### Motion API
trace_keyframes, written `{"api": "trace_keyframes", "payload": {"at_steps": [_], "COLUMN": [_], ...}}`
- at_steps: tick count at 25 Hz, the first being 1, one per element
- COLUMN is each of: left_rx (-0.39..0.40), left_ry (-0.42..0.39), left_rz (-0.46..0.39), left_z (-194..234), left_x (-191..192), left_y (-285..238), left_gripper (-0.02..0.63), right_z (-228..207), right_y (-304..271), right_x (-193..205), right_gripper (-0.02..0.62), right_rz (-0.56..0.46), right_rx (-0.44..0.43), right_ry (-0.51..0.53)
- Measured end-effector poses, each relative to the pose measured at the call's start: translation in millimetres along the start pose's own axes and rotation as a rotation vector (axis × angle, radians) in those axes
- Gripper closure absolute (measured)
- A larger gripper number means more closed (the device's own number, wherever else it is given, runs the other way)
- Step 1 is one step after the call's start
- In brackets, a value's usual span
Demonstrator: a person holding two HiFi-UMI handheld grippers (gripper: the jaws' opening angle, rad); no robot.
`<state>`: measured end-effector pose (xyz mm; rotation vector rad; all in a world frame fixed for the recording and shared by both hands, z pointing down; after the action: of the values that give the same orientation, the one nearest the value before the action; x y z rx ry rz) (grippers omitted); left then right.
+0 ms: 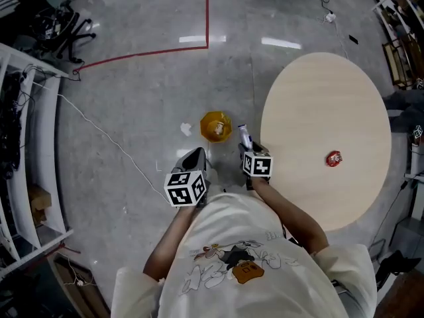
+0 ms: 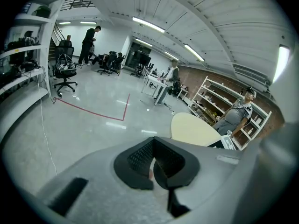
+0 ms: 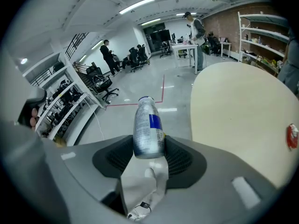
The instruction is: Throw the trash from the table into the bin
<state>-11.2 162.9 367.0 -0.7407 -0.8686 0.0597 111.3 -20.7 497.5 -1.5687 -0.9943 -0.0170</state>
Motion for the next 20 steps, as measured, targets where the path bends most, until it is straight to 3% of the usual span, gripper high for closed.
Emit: {"api": "trace_keyframes", "payload": {"at_steps": [7, 20], "left_rx": [-0.013, -0.054], "left_ry": [0.064, 0.155], "left_rz": [0.005, 0.110], "left_z": [32.0, 71.7], "left_x": [-5.4, 37.8], "left_y": [1.0, -33.7], "left_gripper": [0.603, 0.603], "right_z": [41.5, 69.1], "right_y": [-27.4, -108.6], "right_x": [-19.4, -15.0], "right_gripper": [0.380, 0.380], "right_rz": [0.053, 0.206], "right_rx": [-0.036, -0.069], "right_ry": [0.072, 0.160]}}
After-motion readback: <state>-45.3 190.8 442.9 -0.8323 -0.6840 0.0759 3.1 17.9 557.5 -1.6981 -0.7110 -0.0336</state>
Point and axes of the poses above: the fingertips, and each gripper's own axes: y backward along the fingers, z to its left, x out of its underside, the point moved 7 cm from there along y, backward along the fingers
